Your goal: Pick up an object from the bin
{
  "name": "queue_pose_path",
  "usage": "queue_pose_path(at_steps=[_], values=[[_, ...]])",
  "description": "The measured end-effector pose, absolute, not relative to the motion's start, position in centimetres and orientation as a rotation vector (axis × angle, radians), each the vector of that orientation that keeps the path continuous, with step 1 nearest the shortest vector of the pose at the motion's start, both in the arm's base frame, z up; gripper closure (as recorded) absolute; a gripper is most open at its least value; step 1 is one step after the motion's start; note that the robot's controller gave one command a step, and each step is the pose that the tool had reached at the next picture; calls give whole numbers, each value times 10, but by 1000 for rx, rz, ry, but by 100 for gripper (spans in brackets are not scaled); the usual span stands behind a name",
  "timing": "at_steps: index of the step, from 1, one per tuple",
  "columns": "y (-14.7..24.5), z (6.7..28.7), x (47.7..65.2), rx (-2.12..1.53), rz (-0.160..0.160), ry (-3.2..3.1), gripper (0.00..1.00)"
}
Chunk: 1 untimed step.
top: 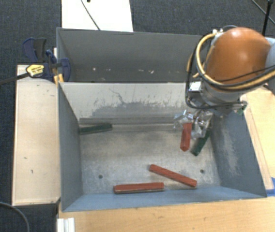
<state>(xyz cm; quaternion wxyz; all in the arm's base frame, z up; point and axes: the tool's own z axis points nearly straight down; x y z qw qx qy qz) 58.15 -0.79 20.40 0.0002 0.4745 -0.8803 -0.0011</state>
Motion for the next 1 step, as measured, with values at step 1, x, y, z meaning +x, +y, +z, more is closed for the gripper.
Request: queue_pose_path(at_steps=[1], values=[[-8,204,581,1488,-4,-2766,100]])
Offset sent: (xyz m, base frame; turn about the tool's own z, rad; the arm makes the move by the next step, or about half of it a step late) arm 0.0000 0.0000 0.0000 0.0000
